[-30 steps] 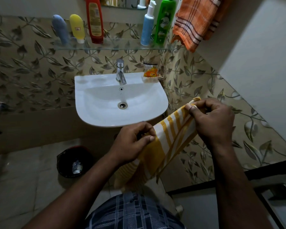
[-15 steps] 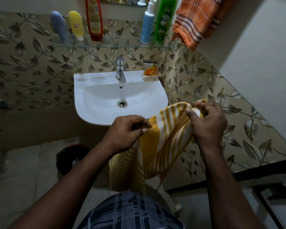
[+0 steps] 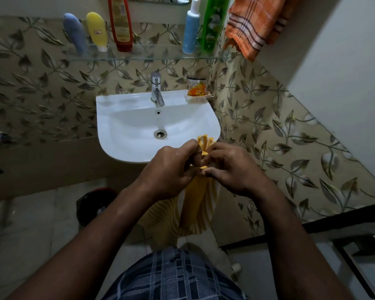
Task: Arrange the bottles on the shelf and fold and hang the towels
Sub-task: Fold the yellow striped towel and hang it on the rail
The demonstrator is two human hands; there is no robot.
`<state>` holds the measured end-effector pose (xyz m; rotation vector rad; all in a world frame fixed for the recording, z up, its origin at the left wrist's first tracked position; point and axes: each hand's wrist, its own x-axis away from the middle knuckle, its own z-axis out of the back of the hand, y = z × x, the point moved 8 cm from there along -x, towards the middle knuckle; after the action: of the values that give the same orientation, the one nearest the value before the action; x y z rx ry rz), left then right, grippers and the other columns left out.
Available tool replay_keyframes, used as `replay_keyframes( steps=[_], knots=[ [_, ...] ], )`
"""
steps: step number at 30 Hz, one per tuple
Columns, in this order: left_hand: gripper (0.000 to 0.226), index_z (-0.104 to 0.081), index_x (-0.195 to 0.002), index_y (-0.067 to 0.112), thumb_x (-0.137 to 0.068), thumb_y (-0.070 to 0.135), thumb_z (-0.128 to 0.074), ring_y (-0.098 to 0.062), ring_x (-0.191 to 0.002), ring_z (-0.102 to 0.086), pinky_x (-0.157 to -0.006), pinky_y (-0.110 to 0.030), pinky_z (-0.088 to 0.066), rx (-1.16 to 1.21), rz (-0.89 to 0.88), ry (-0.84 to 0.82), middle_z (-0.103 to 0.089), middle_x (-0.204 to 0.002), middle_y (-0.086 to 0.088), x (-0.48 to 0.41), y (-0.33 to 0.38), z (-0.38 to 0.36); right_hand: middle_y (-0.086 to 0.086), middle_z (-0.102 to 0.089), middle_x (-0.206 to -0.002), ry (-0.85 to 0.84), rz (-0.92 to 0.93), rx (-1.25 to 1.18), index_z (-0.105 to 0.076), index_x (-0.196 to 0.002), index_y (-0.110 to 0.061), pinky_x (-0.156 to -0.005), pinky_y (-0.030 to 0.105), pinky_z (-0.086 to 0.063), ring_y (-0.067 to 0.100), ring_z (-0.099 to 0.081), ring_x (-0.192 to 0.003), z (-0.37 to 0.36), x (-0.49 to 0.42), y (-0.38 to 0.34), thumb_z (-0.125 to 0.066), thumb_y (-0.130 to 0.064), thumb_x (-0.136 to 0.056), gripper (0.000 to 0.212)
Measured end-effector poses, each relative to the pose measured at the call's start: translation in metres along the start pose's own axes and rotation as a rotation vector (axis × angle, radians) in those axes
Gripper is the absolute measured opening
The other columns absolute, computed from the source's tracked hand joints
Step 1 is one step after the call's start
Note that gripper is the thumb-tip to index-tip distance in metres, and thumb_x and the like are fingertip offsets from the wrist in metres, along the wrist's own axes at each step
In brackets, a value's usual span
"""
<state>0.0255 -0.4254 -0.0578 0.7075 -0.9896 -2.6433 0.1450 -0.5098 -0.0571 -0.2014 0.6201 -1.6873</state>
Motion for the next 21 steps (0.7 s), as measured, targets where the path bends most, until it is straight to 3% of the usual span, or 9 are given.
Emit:
replay_keyframes(
  steps=[2,4,7,12,15,18,21],
  knots=[
    [0.028,-0.056,-0.099,0.021,-0.087,0.013,-0.079,0.003,-0.057,-0.053,-0.054,-0.026,-0.042,-0.012,-0.015,0.002,-0.054,-0.067,0.024,0.0,0.001,0.001,-0.003,-0.07,-0.088,0.034,-0.031,0.008,-0.08,-0.086,-0.016,-0.067,0.027,-0.045,0.011,-0.061,-0.077,0.004,0.0,0.003,-0.091,-0.026,-0.077,0.017],
    [0.031,-0.053,-0.099,0.026,-0.086,0.017,-0.079,-0.004,-0.064,-0.063,-0.057,-0.033,-0.051,0.035,0.04,0.02,-0.067,-0.075,0.015,0.002,-0.008,0.002,-0.006,-0.067,-0.079,0.086,-0.076,0.027,-0.078,-0.077,-0.016,-0.062,0.024,-0.039,0.008,-0.056,-0.068,0.008,0.0,0.007,-0.092,-0.028,-0.076,0.018],
    [0.032,-0.056,-0.099,0.028,-0.085,0.023,-0.085,-0.009,-0.071,-0.069,-0.066,-0.037,-0.056,0.143,0.174,-0.014,-0.073,-0.08,0.008,0.008,-0.027,0.0,-0.005,-0.068,-0.08,0.174,-0.097,0.013,-0.075,-0.074,-0.015,-0.065,0.02,-0.042,0.008,-0.058,-0.071,0.015,0.002,0.008,-0.09,-0.027,-0.078,0.019],
    [0.016,-0.078,-0.097,0.031,-0.083,0.035,-0.085,-0.009,-0.074,-0.07,-0.07,-0.045,-0.058,0.223,0.282,-0.041,-0.075,-0.08,0.011,0.019,-0.05,-0.001,-0.001,-0.071,-0.083,0.34,-0.17,0.029,-0.076,-0.076,-0.011,-0.071,0.015,-0.046,0.009,-0.062,-0.077,0.038,0.008,0.017,-0.092,-0.023,-0.077,0.02],
    [0.015,-0.081,-0.093,0.03,-0.082,0.04,-0.085,-0.01,-0.082,-0.074,-0.076,-0.048,-0.06,0.26,0.32,-0.091,-0.078,-0.086,0.011,0.019,-0.053,-0.002,-0.001,-0.072,-0.086,0.365,-0.201,0.068,-0.077,-0.078,-0.011,-0.073,0.021,-0.048,0.012,-0.064,-0.079,0.045,0.01,0.02,-0.091,-0.024,-0.077,0.019],
    [0.01,-0.081,-0.092,0.027,-0.085,0.034,-0.085,-0.018,-0.087,-0.076,-0.084,-0.053,-0.06,0.362,0.36,-0.158,-0.079,-0.088,0.005,0.018,-0.053,-0.006,-0.001,-0.072,-0.086,0.413,-0.211,0.079,-0.077,-0.079,-0.011,-0.076,0.019,-0.048,0.008,-0.062,-0.08,0.052,0.011,0.02,-0.091,-0.023,-0.077,0.018],
    [0.012,-0.079,-0.093,0.03,-0.088,0.041,-0.081,-0.017,-0.086,-0.075,-0.082,-0.052,-0.06,0.324,0.331,-0.203,-0.079,-0.088,0.006,0.018,-0.047,-0.008,0.0,-0.073,-0.088,0.469,-0.23,0.084,-0.077,-0.079,-0.011,-0.079,0.02,-0.05,0.007,-0.062,-0.082,0.061,0.014,0.021,-0.09,-0.021,-0.078,0.016]
  ],
)
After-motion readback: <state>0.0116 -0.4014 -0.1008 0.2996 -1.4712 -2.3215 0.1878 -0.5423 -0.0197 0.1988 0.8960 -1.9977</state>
